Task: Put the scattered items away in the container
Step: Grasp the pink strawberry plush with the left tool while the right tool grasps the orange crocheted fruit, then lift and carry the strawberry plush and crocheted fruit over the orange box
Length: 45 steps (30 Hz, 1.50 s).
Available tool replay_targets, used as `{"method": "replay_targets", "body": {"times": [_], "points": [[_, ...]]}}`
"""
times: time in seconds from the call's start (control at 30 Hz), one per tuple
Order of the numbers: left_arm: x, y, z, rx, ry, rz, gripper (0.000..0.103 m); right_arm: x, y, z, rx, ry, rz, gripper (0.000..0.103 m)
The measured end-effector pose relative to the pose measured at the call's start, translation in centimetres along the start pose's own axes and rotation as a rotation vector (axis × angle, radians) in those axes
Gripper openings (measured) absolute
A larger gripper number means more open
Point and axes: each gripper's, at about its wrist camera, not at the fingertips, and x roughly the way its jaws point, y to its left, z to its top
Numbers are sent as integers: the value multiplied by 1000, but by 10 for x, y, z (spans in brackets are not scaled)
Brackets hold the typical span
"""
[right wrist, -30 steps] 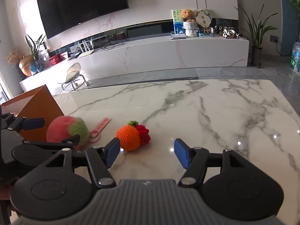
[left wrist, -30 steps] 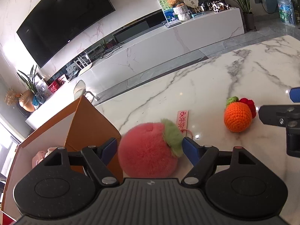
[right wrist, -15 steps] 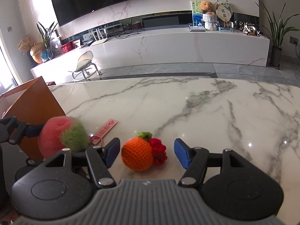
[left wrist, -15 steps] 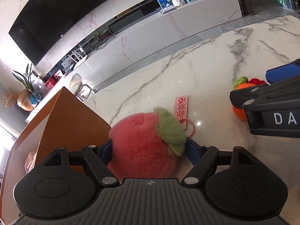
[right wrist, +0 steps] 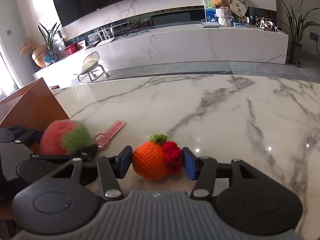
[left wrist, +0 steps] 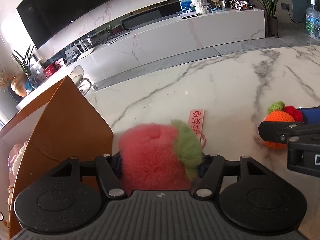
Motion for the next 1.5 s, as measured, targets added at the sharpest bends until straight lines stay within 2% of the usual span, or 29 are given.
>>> {"method": "replay_targets", "body": {"times": [0.1,0.23,0.53,0.7,0.83,1.13,1.27,1.5], "points": [[-8,-2,-5,6,-3,-32,59,-7,-3,-5,9,2,-12,56],[-22,-8,-14,17,-12,-89,55,-22,-7,-16,17,4,-40,56],[-71,-30,-43,85,-83,-196,53,-68,-8,-39,30,-1,-73,56],[-104,-33,-55,119,-133,-227,52,-96,-2,-52,29,-6,-77,56],[-130,-27,-60,109,-157,-245,52,-121,4,-60,42,-13,-79,56],[-195,10,-59,35,-265,-238,52,-181,32,-60,22,-88,-74,56],[-219,38,-54,-12,-313,-205,52,-199,58,-54,-23,-125,-44,56],[-233,97,-48,-88,-330,-134,52,-212,113,-29,-118,-185,42,56]]}}
